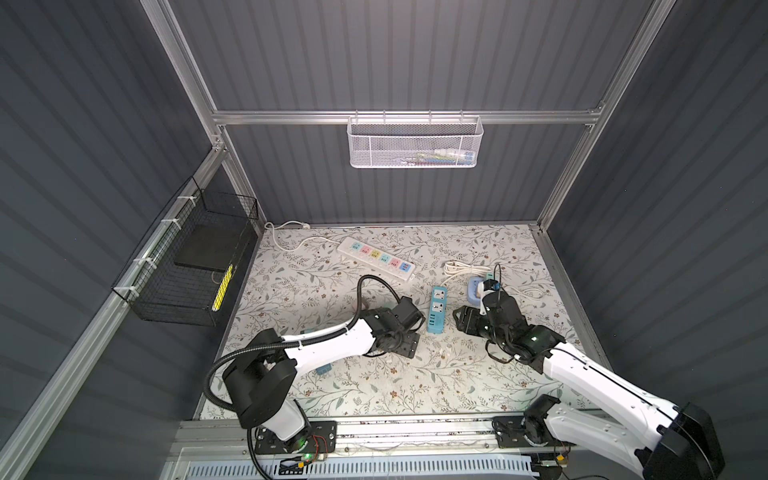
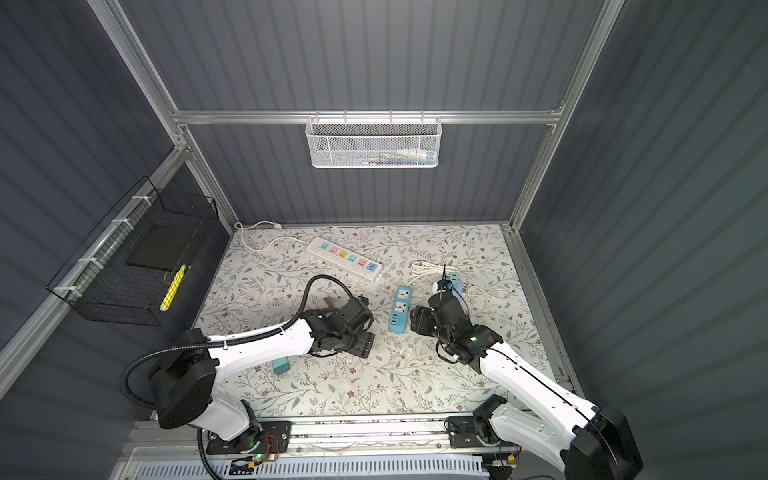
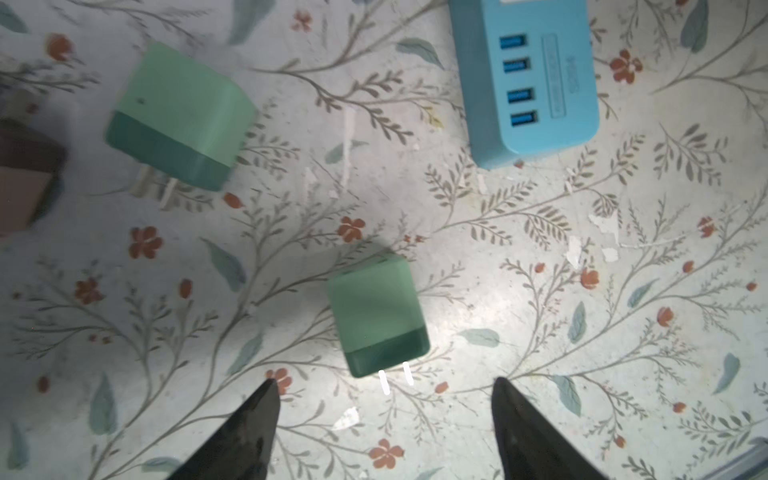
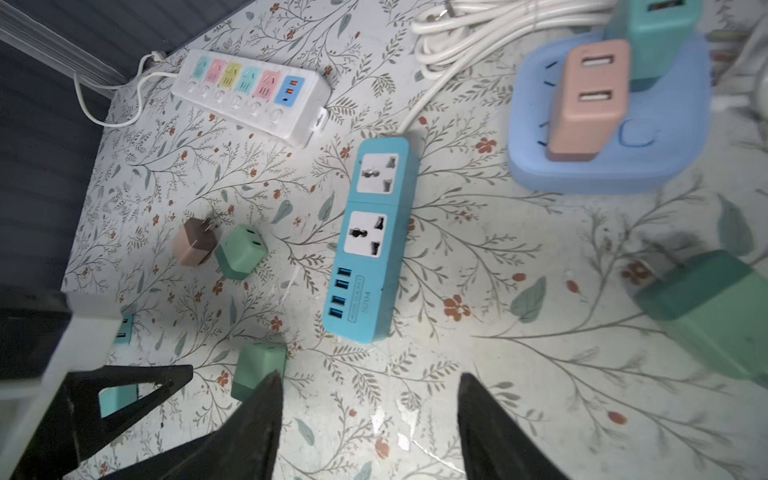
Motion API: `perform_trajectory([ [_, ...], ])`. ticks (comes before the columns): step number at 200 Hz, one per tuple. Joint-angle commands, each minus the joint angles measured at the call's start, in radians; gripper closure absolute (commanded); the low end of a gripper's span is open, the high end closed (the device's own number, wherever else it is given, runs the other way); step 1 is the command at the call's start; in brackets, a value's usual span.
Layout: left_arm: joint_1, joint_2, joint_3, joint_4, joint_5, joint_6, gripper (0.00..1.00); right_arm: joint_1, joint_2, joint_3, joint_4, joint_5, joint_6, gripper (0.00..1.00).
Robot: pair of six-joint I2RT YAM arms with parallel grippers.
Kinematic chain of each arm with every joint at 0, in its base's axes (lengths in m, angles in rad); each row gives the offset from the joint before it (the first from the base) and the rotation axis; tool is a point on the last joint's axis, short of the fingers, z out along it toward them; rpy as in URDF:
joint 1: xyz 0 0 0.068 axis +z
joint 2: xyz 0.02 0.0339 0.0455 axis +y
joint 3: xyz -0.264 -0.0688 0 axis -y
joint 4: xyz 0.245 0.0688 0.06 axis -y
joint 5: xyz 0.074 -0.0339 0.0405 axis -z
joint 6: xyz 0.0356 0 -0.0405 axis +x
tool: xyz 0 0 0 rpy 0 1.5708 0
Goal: Insert the plug
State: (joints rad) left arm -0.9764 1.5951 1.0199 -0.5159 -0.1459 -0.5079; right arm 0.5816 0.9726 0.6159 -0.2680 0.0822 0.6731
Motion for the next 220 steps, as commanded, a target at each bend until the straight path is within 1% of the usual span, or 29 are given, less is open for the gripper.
perform_trajectory([
  [1, 0.008, 0.052, 0.023, -0.022, 0.053, -0.016, 0.22, -0.005, -0.052, -0.028, -0.011, -0.025, -0.053, 0.34],
  [24, 0.005, 0.116, 0.050, -0.036, 0.050, 0.000, 0.26, -0.007, -0.056, -0.028, -0.013, -0.021, -0.056, 0.35],
  [55, 0.005, 0.165, 0.043, -0.011, 0.028, 0.013, 0.32, -0.008, -0.037, -0.030, 0.000, -0.045, -0.057, 0.35],
  [75, 0.005, 0.168, 0.036, -0.001, -0.023, 0.020, 0.40, -0.008, -0.036, -0.039, 0.010, -0.056, -0.054, 0.35],
  [104, 0.004, 0.169, 0.029, -0.005, -0.032, 0.041, 0.50, -0.008, -0.041, -0.042, 0.004, -0.051, -0.049, 0.35],
  [120, 0.005, 0.163, 0.025, -0.004, -0.041, 0.054, 0.50, -0.008, -0.046, -0.045, 0.005, -0.055, -0.050, 0.35],
  [129, 0.005, 0.164, 0.024, -0.009, -0.054, 0.065, 0.45, -0.009, -0.045, -0.044, 0.003, -0.054, -0.049, 0.35],
  [145, 0.005, 0.166, 0.034, -0.023, -0.069, 0.082, 0.34, -0.008, -0.049, -0.045, 0.000, -0.055, -0.049, 0.34],
  [167, 0.005, 0.168, 0.041, -0.021, -0.082, 0.101, 0.30, -0.008, -0.048, -0.043, 0.000, -0.053, -0.050, 0.33],
  [175, 0.005, 0.172, 0.044, -0.016, -0.081, 0.110, 0.31, -0.008, -0.045, -0.043, 0.000, -0.055, -0.049, 0.33],
  [185, 0.005, 0.181, 0.049, -0.010, -0.078, 0.115, 0.36, -0.008, -0.044, -0.044, 0.004, -0.057, -0.049, 0.33],
  [202, 0.005, 0.181, 0.040, 0.016, -0.067, 0.125, 0.48, -0.008, -0.041, -0.041, 0.006, -0.068, -0.047, 0.33],
  [220, 0.005, 0.158, 0.013, 0.060, -0.058, 0.137, 0.49, -0.009, -0.042, -0.045, 0.004, -0.077, -0.046, 0.34],
])
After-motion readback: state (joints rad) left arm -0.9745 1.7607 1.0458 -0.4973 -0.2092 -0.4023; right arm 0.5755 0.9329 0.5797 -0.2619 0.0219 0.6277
